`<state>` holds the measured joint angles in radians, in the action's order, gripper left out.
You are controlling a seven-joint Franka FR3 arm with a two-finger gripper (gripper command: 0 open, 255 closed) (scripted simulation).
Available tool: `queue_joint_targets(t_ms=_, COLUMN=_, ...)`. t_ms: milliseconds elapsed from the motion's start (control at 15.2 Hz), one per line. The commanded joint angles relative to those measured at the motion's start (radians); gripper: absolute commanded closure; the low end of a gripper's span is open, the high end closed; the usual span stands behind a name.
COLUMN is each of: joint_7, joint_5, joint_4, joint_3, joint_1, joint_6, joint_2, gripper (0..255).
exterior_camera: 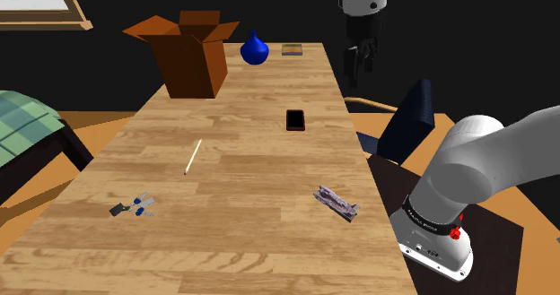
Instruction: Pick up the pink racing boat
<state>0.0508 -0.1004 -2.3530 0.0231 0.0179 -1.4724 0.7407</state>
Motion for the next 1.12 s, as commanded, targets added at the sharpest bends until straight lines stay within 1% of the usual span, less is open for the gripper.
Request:
queue_joint_targets(t_ms=0, joint_7=0.000, joint_5=0.000, joint_4=0.000, joint_3=0.000, joint_1=0.000, joint_6=0.000, joint_2=0.000, gripper=0)
queue_joint_targets(t_ms=528, joint_7=-0.190, joint_5=0.115, joint_4=-0.278, joint_3=0.129, joint_1=0.047, joint_6=-0.146, joint_2=0.152, gripper=0)
queue_joint_targets(t_ms=792, joint_7=-0.290, joint_5=0.192, joint_4=-0.392, joint_3=0.211, joint_1=0.087, joint_6=-0.228, joint_2=0.195, gripper=0)
queue_joint_targets(t_ms=1056, joint_7=-0.396, joint_5=0.282, joint_4=-0.486, joint_3=0.308, joint_1=0.138, joint_6=-0.325, joint_2=0.204, gripper=0)
